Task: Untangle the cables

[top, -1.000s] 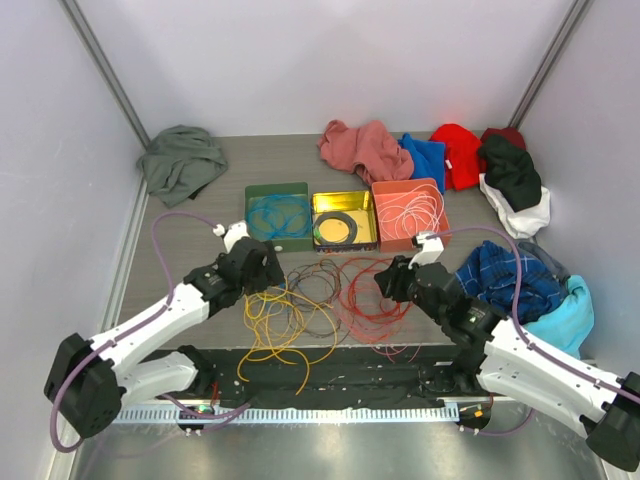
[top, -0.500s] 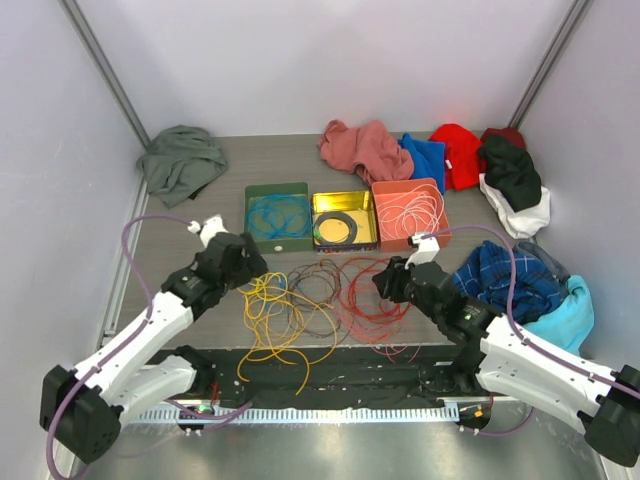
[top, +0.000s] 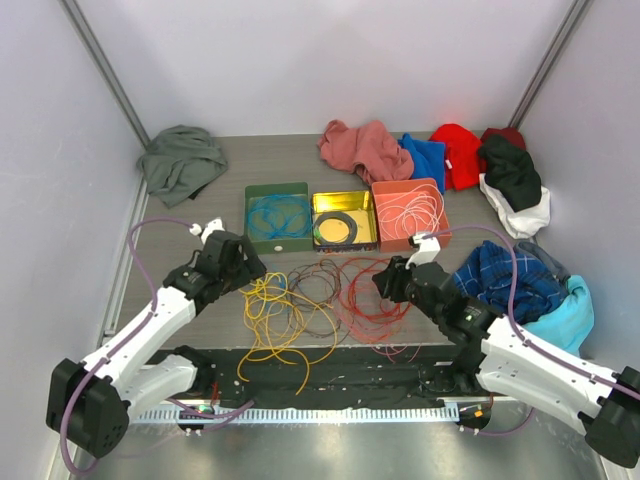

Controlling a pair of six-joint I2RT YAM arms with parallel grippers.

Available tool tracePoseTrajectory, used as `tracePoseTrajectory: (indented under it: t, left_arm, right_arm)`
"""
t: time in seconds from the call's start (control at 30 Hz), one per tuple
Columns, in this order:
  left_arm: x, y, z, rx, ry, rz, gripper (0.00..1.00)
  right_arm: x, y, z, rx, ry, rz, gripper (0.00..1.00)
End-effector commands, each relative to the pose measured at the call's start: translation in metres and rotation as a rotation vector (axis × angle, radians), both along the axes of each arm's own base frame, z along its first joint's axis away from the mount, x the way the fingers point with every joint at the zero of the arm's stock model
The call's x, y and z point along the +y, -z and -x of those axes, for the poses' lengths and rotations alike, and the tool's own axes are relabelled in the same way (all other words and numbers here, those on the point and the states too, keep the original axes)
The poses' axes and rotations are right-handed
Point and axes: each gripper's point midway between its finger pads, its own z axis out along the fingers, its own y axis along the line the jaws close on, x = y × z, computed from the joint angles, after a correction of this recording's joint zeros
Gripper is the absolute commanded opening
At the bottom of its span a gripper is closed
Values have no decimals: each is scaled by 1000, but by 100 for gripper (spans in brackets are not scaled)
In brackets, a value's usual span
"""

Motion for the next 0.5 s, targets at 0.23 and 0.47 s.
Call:
tracePoseTrajectory:
  t: [0.23, 0.47]
  left_arm:
    - [-51, -30, -16, -105, 173, 99, 64]
    - [-51, 10, -37, -11, 112, 21, 59]
  right_arm:
    - [11, 0, -4, -3, -6, -41, 43]
    - [9, -6, -3, -5, -4, -37, 43]
